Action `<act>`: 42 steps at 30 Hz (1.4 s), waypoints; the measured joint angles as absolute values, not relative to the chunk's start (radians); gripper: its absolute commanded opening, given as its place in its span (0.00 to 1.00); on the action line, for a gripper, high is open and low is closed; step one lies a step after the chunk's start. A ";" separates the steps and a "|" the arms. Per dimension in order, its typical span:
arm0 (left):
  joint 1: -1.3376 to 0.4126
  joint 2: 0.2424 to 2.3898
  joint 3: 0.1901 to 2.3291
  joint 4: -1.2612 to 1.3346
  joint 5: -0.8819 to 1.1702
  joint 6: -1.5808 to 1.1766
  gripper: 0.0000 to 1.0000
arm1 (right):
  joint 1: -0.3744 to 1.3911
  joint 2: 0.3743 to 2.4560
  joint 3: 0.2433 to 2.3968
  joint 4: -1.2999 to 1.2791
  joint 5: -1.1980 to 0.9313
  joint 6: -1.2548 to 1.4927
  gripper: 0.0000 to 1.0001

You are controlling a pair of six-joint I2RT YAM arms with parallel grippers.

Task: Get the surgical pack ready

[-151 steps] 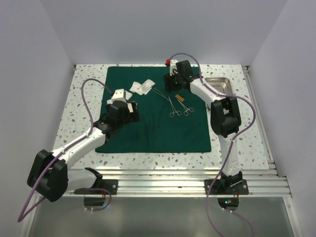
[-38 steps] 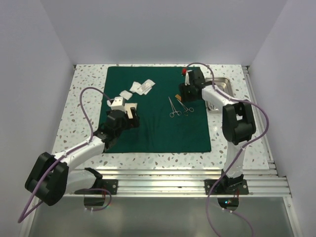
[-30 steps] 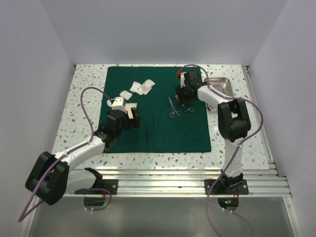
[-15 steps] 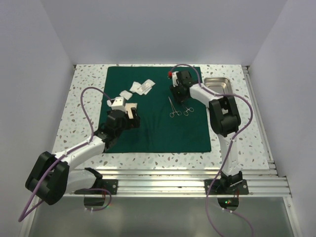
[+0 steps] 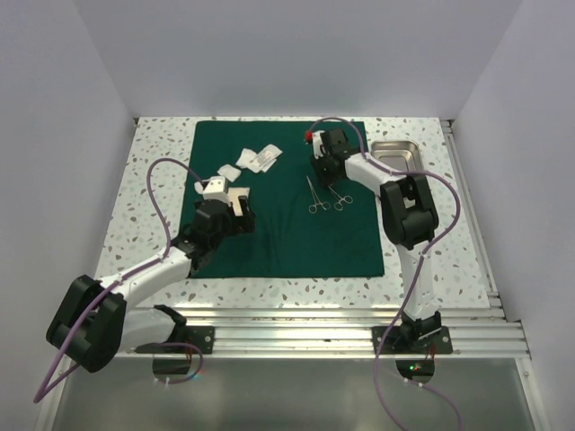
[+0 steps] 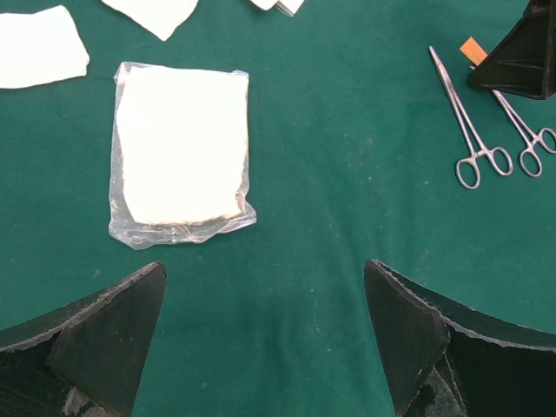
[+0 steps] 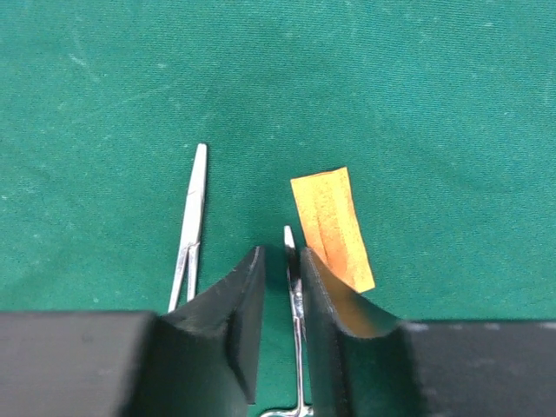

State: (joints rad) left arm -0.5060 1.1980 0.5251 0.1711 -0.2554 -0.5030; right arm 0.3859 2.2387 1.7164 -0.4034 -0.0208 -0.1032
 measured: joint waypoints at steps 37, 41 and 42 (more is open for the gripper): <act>-0.623 1.547 0.736 0.372 0.064 -0.577 1.00 | 0.346 1.956 1.445 -0.333 -0.150 0.111 0.00; -0.648 1.672 0.859 0.408 0.125 -0.633 0.98 | 0.346 1.943 1.406 -0.323 -0.152 0.161 0.00; -0.656 1.696 0.886 0.413 0.136 -0.646 0.98 | 0.345 1.937 1.400 -0.324 -0.150 0.171 0.00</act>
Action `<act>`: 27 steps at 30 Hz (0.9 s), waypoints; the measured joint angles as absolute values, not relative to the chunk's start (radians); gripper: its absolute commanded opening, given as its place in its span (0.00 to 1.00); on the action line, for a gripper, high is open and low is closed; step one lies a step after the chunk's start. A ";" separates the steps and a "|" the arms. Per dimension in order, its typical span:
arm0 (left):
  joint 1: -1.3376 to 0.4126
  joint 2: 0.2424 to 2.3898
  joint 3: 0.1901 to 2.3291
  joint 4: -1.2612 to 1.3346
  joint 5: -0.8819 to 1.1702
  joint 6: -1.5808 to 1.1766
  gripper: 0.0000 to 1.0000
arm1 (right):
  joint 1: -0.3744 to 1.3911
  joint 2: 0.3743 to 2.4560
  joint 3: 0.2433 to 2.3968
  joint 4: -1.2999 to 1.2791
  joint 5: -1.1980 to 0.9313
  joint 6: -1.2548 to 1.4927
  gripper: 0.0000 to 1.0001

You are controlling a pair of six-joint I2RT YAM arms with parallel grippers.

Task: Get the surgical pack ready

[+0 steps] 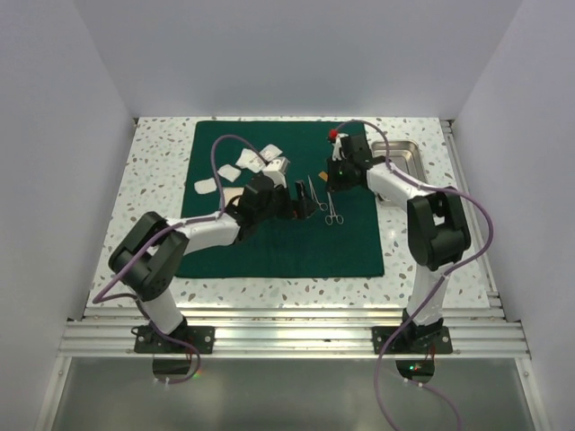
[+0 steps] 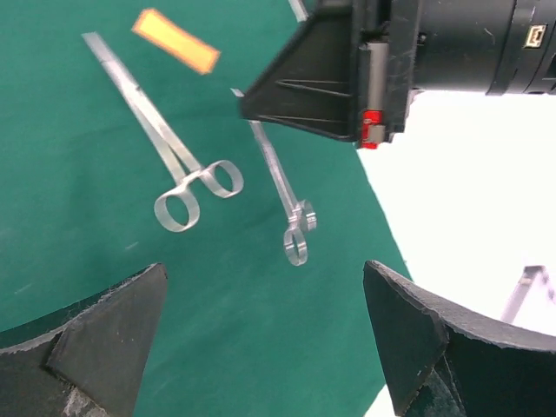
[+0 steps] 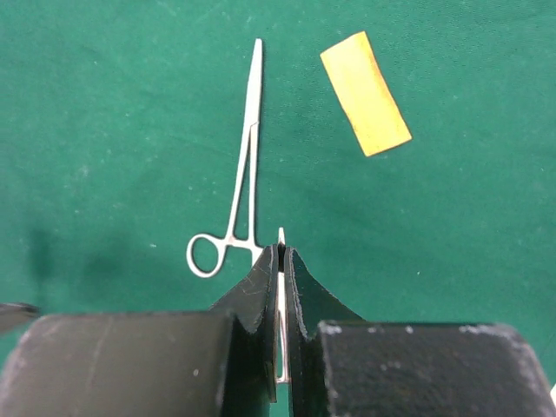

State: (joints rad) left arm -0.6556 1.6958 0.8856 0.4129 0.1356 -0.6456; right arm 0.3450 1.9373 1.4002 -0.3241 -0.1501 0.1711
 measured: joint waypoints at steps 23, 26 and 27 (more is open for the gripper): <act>-0.683 1.528 0.720 0.409 0.094 -0.592 0.99 | 0.061 1.905 1.723 -0.489 -0.024 0.031 0.00; -0.683 1.484 0.688 0.405 0.072 -0.572 0.99 | 0.063 1.959 1.781 -0.503 0.014 -0.023 0.00; -0.683 1.468 0.678 0.405 0.067 -0.563 0.99 | 0.063 1.976 1.794 -0.513 0.023 -0.036 0.00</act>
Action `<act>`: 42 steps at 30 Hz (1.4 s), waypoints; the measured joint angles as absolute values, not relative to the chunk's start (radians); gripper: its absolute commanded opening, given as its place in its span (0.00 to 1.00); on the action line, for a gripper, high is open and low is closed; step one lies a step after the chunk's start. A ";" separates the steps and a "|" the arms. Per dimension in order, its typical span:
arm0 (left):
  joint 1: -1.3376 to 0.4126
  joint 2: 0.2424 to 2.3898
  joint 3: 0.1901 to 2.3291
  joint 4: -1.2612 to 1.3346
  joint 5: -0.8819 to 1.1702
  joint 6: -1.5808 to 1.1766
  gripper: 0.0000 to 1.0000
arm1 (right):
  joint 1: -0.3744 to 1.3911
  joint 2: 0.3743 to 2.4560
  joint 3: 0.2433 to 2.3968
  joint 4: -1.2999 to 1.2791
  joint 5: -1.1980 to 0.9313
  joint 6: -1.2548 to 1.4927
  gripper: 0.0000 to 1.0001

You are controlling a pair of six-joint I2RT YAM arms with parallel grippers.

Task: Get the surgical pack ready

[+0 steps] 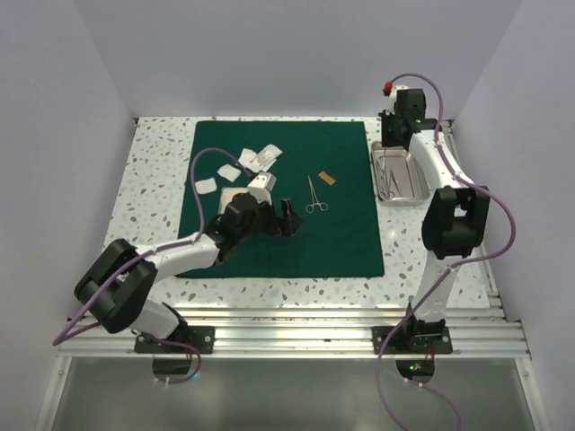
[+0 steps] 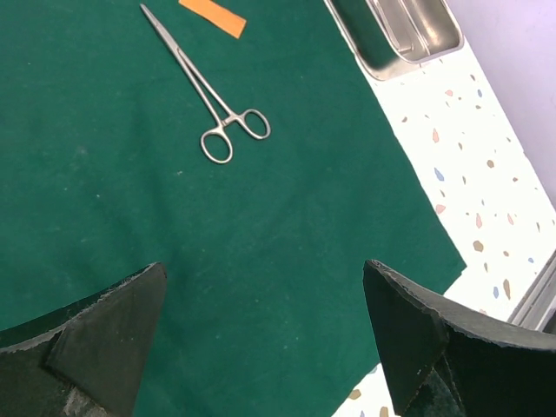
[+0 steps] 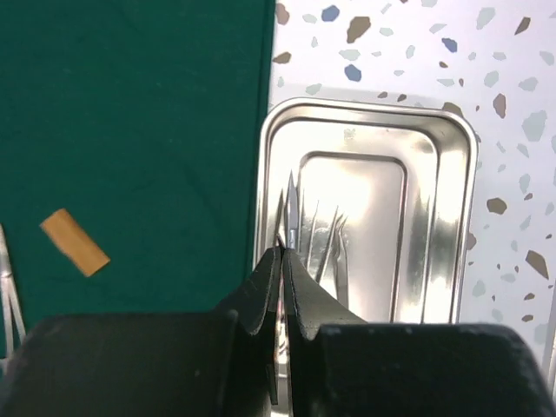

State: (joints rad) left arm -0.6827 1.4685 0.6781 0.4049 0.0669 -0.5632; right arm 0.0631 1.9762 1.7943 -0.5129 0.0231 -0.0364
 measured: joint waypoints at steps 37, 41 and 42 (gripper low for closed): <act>-0.682 1.447 0.641 0.411 0.029 -0.507 0.99 | 0.017 2.255 1.945 -0.650 0.101 -0.052 0.24; -0.682 1.445 0.641 0.411 0.022 -0.500 1.00 | 0.019 2.173 1.848 -0.626 0.002 -0.011 0.28; -0.682 1.443 0.640 0.410 0.018 -0.499 1.00 | 0.020 2.141 1.813 -0.614 -0.023 0.001 0.29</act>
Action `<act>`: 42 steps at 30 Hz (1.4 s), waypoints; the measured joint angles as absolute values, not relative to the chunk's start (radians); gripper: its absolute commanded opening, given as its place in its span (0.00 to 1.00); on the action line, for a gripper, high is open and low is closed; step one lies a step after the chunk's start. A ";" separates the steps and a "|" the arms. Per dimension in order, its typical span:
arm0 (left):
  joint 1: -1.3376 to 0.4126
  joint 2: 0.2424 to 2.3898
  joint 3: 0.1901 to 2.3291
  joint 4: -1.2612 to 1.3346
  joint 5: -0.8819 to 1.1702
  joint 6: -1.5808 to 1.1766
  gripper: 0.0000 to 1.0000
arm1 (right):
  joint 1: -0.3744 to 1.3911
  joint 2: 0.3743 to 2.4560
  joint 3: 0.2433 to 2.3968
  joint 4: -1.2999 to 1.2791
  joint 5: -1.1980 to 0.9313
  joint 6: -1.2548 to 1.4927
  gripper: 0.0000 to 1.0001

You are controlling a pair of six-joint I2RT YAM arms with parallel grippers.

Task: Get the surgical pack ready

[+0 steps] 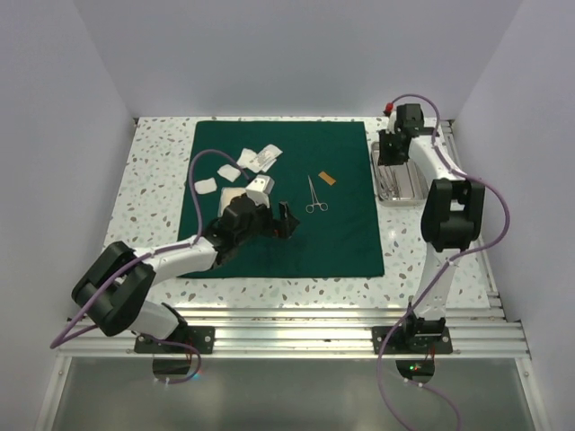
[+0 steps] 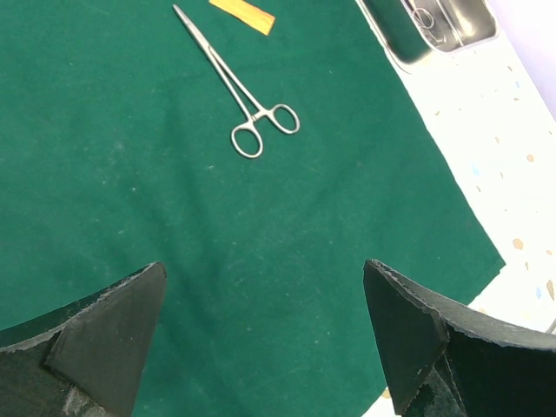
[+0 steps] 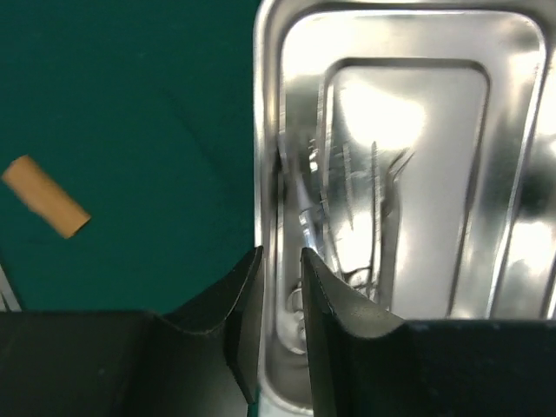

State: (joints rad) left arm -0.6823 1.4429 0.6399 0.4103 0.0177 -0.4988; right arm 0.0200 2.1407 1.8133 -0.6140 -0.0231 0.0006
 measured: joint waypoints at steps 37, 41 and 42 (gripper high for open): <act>-0.617 1.391 0.623 0.360 -0.069 -0.505 1.00 | 0.501 2.276 1.875 -0.625 0.139 0.229 0.53; -0.617 1.391 0.623 0.356 -0.069 -0.505 1.00 | 0.506 2.291 1.875 -0.635 0.144 0.228 0.45; -0.617 1.391 0.623 0.356 -0.069 -0.505 1.00 | 0.507 2.295 1.875 -0.638 0.145 0.228 0.45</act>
